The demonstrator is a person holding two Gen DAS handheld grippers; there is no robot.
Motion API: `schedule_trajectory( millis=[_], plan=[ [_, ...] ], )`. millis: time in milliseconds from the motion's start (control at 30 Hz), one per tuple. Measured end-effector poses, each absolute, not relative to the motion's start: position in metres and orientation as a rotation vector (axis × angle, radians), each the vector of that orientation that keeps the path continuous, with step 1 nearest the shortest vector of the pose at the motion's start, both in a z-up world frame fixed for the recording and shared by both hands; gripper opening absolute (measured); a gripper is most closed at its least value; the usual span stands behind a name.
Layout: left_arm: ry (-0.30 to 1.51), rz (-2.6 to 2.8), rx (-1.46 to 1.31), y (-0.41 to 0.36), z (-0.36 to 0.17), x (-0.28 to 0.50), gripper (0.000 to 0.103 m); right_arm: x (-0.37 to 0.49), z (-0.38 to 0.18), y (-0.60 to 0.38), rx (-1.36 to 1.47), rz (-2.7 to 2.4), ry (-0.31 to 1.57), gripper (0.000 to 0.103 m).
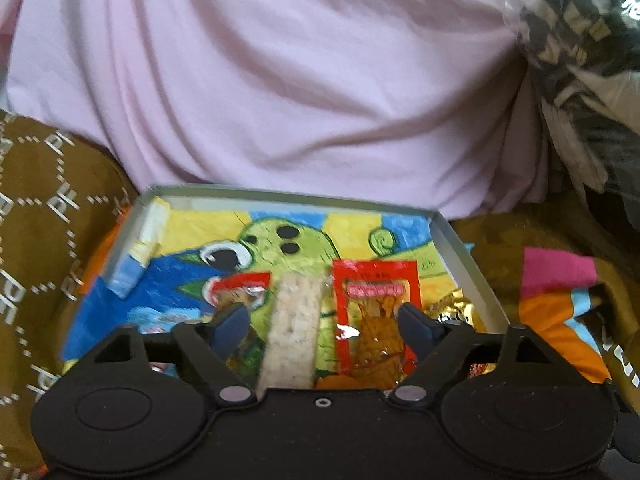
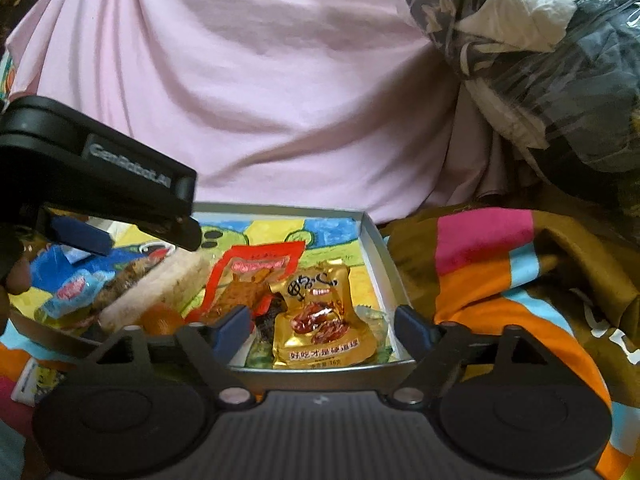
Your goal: Organize snacks
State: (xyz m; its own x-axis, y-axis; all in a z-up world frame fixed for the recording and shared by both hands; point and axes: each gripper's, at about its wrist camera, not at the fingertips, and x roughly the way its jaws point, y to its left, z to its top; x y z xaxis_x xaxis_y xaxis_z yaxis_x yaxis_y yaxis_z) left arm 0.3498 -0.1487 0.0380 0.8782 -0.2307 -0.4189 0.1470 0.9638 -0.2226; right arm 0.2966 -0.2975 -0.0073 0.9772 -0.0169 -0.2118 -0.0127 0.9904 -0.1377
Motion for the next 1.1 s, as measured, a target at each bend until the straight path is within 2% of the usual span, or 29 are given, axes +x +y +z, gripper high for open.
schedule_trajectory(
  millis=[133,267,633,1100],
  plan=[
    [0.41,-0.17,-0.179,-0.138,0.051,0.333,0.1,0.284,0.0,-0.294,-0.127,0.003,0.179,0.097],
    [0.399,-0.156,-0.201,-0.124,0.059,0.313,0.102,0.266,0.005,-0.291,-0.076,0.021,0.164,0.102],
    [0.366,-0.125,-0.157,-0.099,0.068,0.246,0.102,0.217,0.017,-0.289,0.009,0.112,0.196,0.103],
    [0.474,-0.088,-0.114,-0.058,0.029,0.177,0.102,0.168,0.003,-0.253,-0.081,0.122,0.386,0.103]
  ],
)
